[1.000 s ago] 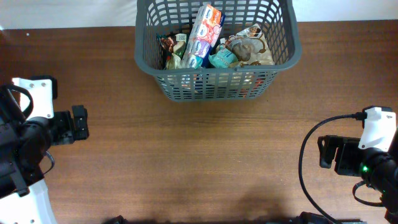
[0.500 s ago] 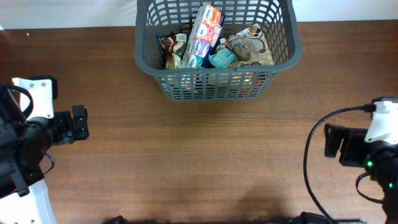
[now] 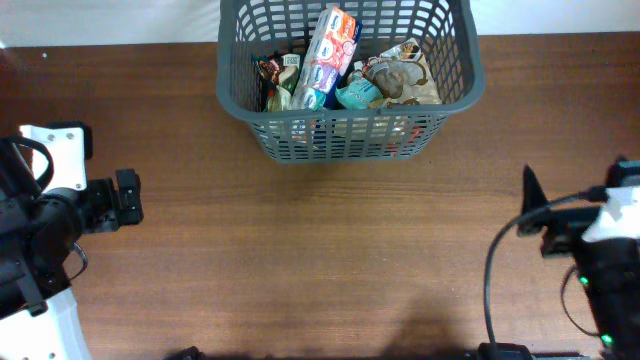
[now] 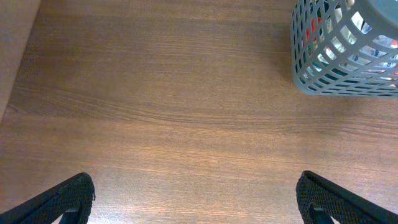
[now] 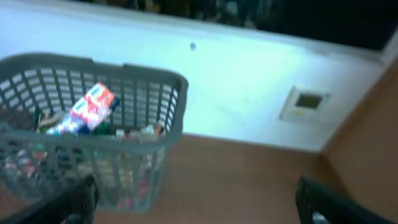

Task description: Pack container

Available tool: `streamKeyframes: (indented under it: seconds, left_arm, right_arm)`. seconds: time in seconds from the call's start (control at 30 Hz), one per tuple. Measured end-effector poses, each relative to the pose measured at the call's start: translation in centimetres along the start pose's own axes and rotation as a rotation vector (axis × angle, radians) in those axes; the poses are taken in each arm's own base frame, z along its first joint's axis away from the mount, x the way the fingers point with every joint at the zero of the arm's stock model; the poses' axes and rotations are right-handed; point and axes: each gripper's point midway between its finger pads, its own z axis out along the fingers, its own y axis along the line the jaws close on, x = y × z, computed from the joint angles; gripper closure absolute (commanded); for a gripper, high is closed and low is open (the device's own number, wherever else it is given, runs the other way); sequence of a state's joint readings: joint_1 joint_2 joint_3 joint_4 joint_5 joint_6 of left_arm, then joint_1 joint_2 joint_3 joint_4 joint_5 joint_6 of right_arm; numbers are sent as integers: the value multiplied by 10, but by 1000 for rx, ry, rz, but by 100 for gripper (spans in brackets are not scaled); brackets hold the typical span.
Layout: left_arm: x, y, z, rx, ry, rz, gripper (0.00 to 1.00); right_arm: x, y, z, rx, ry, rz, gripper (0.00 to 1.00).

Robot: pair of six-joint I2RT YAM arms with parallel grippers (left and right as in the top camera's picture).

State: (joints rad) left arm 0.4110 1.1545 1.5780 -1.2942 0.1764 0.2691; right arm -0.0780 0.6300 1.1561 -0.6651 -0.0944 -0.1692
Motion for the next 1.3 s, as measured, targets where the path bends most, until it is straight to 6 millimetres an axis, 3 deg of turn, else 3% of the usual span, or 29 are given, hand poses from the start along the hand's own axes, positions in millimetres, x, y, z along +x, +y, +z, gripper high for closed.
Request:
streamKeyframes:
  seconds: [0.5,0.8,1.3]
  left_arm:
    - [0,0,0,0,0,0,1]
    - [0,0,0,1,1,0,1]
    - [0,0,0,1,2,0,1]
  right_arm:
    - [89,16,21,12,-132,-14,1]
    - [105,19,18,34,-260,-29,1]
    - [102,20,-4,63,-417,-49,1]
